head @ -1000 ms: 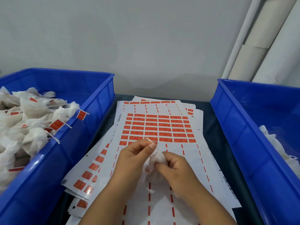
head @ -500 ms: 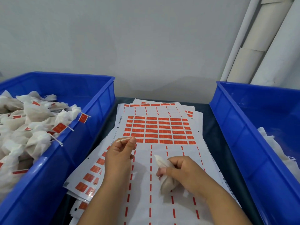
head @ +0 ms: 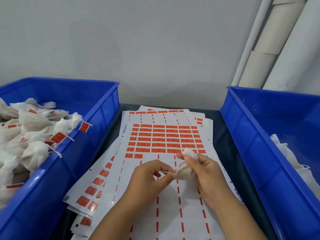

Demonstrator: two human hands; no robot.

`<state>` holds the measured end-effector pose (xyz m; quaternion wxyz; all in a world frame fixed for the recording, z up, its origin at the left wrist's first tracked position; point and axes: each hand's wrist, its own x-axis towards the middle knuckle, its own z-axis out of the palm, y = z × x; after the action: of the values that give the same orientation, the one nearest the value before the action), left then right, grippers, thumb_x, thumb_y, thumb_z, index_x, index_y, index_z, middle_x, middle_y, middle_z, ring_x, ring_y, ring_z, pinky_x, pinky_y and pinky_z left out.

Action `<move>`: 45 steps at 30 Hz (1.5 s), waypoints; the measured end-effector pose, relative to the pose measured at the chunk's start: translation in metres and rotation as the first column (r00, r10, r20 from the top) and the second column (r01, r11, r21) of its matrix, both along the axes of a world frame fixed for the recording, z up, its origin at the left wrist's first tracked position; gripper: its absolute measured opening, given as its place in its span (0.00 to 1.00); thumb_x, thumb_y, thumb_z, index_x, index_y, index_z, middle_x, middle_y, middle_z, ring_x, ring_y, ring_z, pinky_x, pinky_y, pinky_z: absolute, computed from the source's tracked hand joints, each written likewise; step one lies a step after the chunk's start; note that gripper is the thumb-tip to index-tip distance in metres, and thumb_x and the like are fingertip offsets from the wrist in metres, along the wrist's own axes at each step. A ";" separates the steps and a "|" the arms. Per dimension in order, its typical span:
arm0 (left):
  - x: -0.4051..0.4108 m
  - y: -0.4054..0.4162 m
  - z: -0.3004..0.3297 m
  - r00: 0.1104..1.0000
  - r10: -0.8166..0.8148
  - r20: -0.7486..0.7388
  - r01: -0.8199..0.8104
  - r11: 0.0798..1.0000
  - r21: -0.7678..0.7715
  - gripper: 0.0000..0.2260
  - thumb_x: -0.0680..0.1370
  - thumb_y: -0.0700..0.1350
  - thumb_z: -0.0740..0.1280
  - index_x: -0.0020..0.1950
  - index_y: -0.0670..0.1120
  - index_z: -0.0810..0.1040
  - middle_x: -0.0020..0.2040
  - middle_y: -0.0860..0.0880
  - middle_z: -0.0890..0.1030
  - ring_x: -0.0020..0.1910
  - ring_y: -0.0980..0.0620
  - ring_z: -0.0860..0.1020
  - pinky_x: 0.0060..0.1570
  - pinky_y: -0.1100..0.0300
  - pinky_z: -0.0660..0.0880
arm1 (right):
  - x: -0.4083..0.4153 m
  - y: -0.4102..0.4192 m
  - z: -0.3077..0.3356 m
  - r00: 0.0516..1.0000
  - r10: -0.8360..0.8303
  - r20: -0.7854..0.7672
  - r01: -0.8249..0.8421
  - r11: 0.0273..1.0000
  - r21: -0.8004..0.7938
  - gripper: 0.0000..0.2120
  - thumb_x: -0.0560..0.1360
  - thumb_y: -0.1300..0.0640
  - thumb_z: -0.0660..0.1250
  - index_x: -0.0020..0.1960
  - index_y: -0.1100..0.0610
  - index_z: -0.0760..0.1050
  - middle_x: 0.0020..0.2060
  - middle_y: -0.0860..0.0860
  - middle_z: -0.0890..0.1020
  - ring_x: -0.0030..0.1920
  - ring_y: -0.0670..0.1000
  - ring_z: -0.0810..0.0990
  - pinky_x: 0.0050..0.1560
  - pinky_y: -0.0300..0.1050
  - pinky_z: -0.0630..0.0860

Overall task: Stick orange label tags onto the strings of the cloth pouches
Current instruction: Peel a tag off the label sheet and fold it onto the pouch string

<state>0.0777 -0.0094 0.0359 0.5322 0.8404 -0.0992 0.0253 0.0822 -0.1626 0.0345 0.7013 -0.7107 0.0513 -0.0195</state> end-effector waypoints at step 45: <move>0.005 -0.007 -0.010 0.911 0.238 -0.338 -0.356 0.867 -0.349 0.05 0.72 0.48 0.71 0.37 0.50 0.82 0.34 0.52 0.82 0.40 0.49 0.81 0.43 0.57 0.80 | -0.014 0.021 -0.005 0.935 0.136 0.329 0.094 0.797 -0.597 0.12 0.70 0.49 0.73 0.51 0.41 0.75 0.43 0.33 0.74 0.41 0.34 0.74 0.42 0.20 0.67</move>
<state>0.0826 -0.0169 0.0263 0.6918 0.7125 0.1173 0.0066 0.0679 -0.1417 0.0290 0.4357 -0.8818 -0.0928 -0.1550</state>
